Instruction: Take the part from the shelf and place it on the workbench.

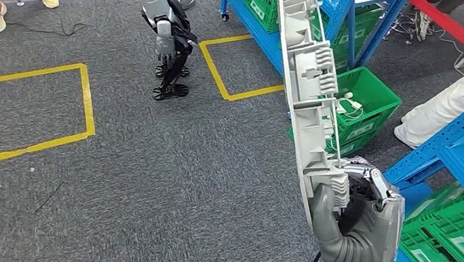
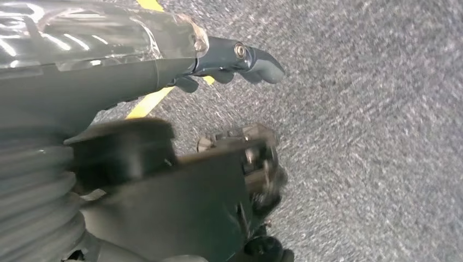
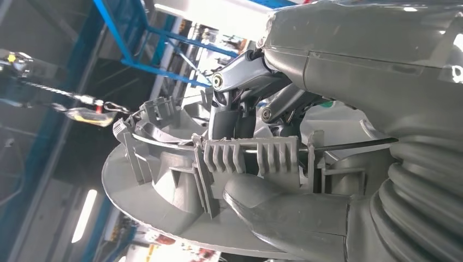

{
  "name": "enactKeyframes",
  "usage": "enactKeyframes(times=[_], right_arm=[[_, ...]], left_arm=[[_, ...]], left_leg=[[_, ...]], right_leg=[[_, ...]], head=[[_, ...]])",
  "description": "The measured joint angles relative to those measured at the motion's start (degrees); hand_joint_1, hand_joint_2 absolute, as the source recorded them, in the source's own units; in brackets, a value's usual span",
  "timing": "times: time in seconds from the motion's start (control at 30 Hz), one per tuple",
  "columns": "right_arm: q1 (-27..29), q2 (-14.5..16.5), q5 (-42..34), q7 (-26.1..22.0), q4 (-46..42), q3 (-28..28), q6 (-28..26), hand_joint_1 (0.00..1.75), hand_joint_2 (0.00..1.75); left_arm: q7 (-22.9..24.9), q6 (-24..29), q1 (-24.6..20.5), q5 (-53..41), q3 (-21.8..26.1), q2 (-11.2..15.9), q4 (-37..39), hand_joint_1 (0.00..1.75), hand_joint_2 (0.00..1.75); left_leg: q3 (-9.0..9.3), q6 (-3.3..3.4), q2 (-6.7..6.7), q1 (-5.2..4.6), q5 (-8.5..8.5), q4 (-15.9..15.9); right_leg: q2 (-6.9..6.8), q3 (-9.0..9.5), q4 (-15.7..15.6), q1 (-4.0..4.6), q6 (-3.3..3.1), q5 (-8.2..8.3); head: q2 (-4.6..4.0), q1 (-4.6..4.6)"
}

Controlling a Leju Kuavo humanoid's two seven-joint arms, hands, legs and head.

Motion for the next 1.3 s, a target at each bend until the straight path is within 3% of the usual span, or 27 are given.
enactKeyframes(times=[0.03,0.07,0.13,0.2,0.23,0.3,0.33,0.4,0.47,0.5,0.57,0.6,0.63,0.67,0.7,0.77,0.8,0.87,0.9,0.93,0.97,1.03,1.07,1.13,1.17,1.23,1.3], right_arm=[[0.1,0.0,0.0,0.0,0.0,0.0,0.0,1.75,1.75],[0.1,0.0,0.0,-0.1,0.0,0.0,0.0,1.75,1.75],[0.1,0.0,0.0,-0.1,0.1,0.0,0.0,1.75,1.75],[0.2,0.0,-0.1,-0.2,0.1,0.0,0.0,1.75,1.75],[0.2,0.0,-0.2,-0.3,0.1,0.0,0.0,1.75,1.75],[0.2,0.1,-0.4,-0.5,0.1,0.0,0.1,1.75,1.75],[0.2,0.1,-0.5,-0.7,0.1,0.0,0.1,1.75,1.75],[0.2,0.2,-0.5,-0.8,0.1,0.0,0.1,1.75,1.75],[0.2,0.2,-0.5,-0.9,0.0,0.0,0.1,1.75,1.75],[0.2,0.2,-0.5,-0.9,0.0,0.0,0.1,1.75,1.75],[0.3,0.2,-0.5,-1.0,0.0,0.0,0.0,1.75,1.75],[0.4,0.2,-0.6,-1.0,0.1,0.0,0.0,1.75,1.75],[0.4,0.2,-0.6,-1.0,0.1,0.0,0.0,1.75,1.75],[0.4,0.3,-0.6,-1.0,0.2,0.0,0.0,1.75,1.75],[0.4,0.2,-0.6,-1.0,0.2,0.0,0.0,1.75,1.75],[0.4,0.2,-0.6,-1.0,0.2,0.0,0.0,1.75,1.75],[0.4,0.2,-0.6,-1.1,0.2,0.0,0.0,1.75,1.75],[0.3,0.2,-0.6,-1.1,0.2,0.0,0.0,1.75,1.75],[0.3,0.2,-0.6,-1.1,0.2,0.0,0.0,1.75,1.75],[0.3,0.2,-0.6,-1.1,0.2,0.0,0.0,1.75,1.75],[0.3,0.3,-0.7,-1.2,0.2,0.0,0.0,1.75,1.75],[0.4,0.3,-0.7,-1.4,0.2,0.0,-0.1,1.75,1.75],[0.4,0.3,-0.8,-1.5,0.3,0.0,-0.1,1.75,1.75],[0.5,0.3,-0.9,-1.6,0.3,0.0,-0.1,1.75,1.75],[0.5,0.3,-1.0,-1.6,0.4,0.0,-0.1,1.75,1.75],[0.5,0.3,-1.0,-1.6,0.4,0.0,-0.1,1.75,1.75],[0.5,0.3,-1.0,-1.6,0.4,0.0,-0.1,1.75,1.75]], left_arm=[[0.0,0.0,-0.1,0.0,0.0,0.1,0.0,0.00,1.75],[0.0,0.0,-0.1,0.0,0.0,0.1,0.0,0.00,1.75],[0.0,0.0,0.0,-0.1,0.0,0.2,0.0,0.00,1.75],[0.0,0.0,0.0,-0.1,0.0,0.3,0.1,0.00,1.75],[0.1,0.0,0.0,-0.1,0.0,0.3,0.1,0.00,1.75],[0.1,0.0,0.0,-0.2,0.0,0.4,0.1,0.00,1.75],[0.1,0.0,-0.1,-0.2,0.0,0.4,0.1,0.00,1.75],[0.1,0.0,0.0,-0.2,0.0,0.4,0.2,0.00,1.75],[0.1,0.0,0.0,-0.2,0.0,0.4,0.3,0.00,1.75],[0.0,0.0,-0.1,-0.2,0.0,0.4,0.3,0.00,1.75],[0.0,-0.1,-0.2,-0.2,0.0,0.4,0.3,0.00,1.75],[0.0,-0.1,-0.2,-0.2,0.0,0.4,0.3,0.00,1.75],[0.0,-0.1,-0.2,-0.2,0.0,0.4,0.3,0.00,1.75],[0.0,-0.1,-0.2,-0.2,0.0,0.4,0.3,0.00,1.75],[0.0,-0.1,-0.2,-0.2,0.0,0.4,0.3,0.00,1.75],[0.0,-0.1,-0.2,-0.2,0.0,0.3,0.3,0.00,1.75],[0.0,-0.1,-0.3,-0.2,0.0,0.2,0.3,0.00,1.75],[0.0,-0.2,-0.3,-0.2,0.0,0.0,0.3,0.00,1.75],[0.0,-0.2,-0.2,-0.2,0.0,0.0,0.3,0.00,1.75],[0.0,-0.2,-0.1,-0.2,0.0,0.0,0.3,0.00,1.75],[0.0,-0.2,-0.1,-0.2,0.0,0.0,0.3,0.00,1.75],[0.0,-0.2,-0.1,-0.2,0.0,0.1,0.3,0.00,1.75],[0.0,-0.2,-0.2,-0.2,0.0,0.1,0.3,0.00,1.75],[0.0,-0.2,-0.1,-0.2,0.0,0.2,0.3,0.00,1.75],[0.0,-0.2,-0.1,-0.2,0.0,0.2,0.3,0.00,1.75],[0.0,-0.2,-0.1,-0.2,0.0,0.3,0.3,0.00,1.75],[0.0,-0.2,-0.1,-0.2,0.0,0.3,0.3,0.00,1.75]], left_leg=[[-1.62,-0.39,1.44,0.08,-1.74,3.2],[-3.38,-0.76,1.75,0.36,-3.29,6.7],[-5.11,-1.37,1.75,0.92,-3.92,10.3],[-2.58,-1.84,2.57,1.29,-0.95,6.1],[-0.50,-1.99,3.96,1.25,0.36,2.4],[2.32,-1.36,6.42,0.96,1.68,-2.7],[2.60,-0.81,6.92,0.73,1.51,-3.4],[2.41,0.35,5.90,0.55,1.63,-3.5],[2.37,1.02,4.54,0.64,1.83,-3.6],[2.41,1.29,3.80,0.70,1.92,-3.6],[2.42,1.65,2.33,0.51,2.00,-3.6],[2.43,1.78,1.52,0.32,2.03,-3.6],[2.45,1.89,0.68,0.11,2.06,-3.6],[2.50,1.99,-0.15,-0.09,2.10,-3.6],[2.58,2.06,-1.01,-0.25,2.15,-3.6],[2.66,2.12,-2.57,-0.46,2.26,-3.6],[2.56,2.03,-3.29,-0.45,2.36,-3.5],[2.12,1.58,-4.50,-0.19,2.71,-3.6],[1.97,1.22,-5.15,-0.05,2.95,-3.7],[1.83,0.95,-4.78,-0.11,2.95,-3.7],[1.52,0.68,-3.48,-0.30,2.47,-3.2],[-0.47,0.18,0.14,-0.47,-0.36,0.8],[-2.11,-0.17,1.19,-0.28,-2.19,4.2],[-4.77,-0.85,1.49,0.42,-4.16,9.7],[-4.86,-1.19,1.57,0.73,-3.68,10.1],[-1.71,-1.77,2.78,1.17,-0.30,4.6],[1.78,-1.61,5.51,0.99,1.82,-1.6]], right_leg=[[-0.68,0.10,-0.1,0.03,-0.05,0.04],[-1.45,0.10,-0.1,0.02,-0.06,0.03],[-2.93,0.10,0.0,-0.09,0.12,-0.12],[-4.20,0.17,0.3,-0.30,0.61,-0.44],[-4.75,0.23,0.5,-0.36,1.00,-0.70],[-5.58,0.28,1.2,-0.26,1.83,-1.30],[-5.95,0.33,1.3,-0.18,2.15,-1.47],[-6.65,0.53,1.2,-0.23,2.59,-1.62],[-5.31,0.29,2.3,-0.51,3.01,-2.94],[-3.98,-0.55,4.5,-0.59,3.13,-4.52],[-1.73,-3.84,12.1,-0.50,3.05,-8.49],[-1.36,-5.60,15.8,-0.39,2.87,-9.84],[-1.20,-6.71,17.9,-0.25,2.58,-10.13],[-1.06,-6.87,17.8,-0.10,2.17,-9.21],[-0.74,-6.04,15.5,0.12,1.65,-7.23],[1.30,-3.05,7.9,0.55,0.45,-2.81],[2.38,-1.82,4.9,0.72,-0.02,-1.50],[3.23,-0.91,2.5,0.94,-0.55,-1.13],[2.67,-0.71,2.0,1.02,-0.63,-0.99],[1.94,-0.41,1.3,0.96,-0.62,-0.70],[1.25,-0.04,0.5,0.87,-0.65,-0.35],[-0.30,0.57,-0.7,0.66,-0.68,0.23],[-1.02,0.64,-0.8,0.66,-0.74,0.26],[-2.57,0.65,-0.6,0.55,-0.58,0.11],[-3.29,0.66,-0.5,0.45,-0.38,-0.03],[-4.52,0.74,0.0,0.15,0.23,-0.52],[-5.41,0.72,0.8,0.13,1.06,-1.23]], head=[[0.00,-0.35],[0.00,-0.66],[0.00,-1.09],[0.00,-1.53],[0.00,-1.78],[0.00,-2.08],[0.00,-2.08],[0.00,-1.92],[0.00,-1.69],[0.00,-1.44],[0.00,-0.70],[0.00,-0.34],[0.00,-0.05],[0.00,0.15],[0.00,0.28],[0.00,0.32],[0.00,0.26],[0.00,0.36],[0.00,0.49],[0.00,0.60],[0.00,0.46],[0.00,-0.08],[0.00,-0.38],[0.00,-0.73],[0.00,-0.88],[0.00,-1.22],[0.00,-1.69]])
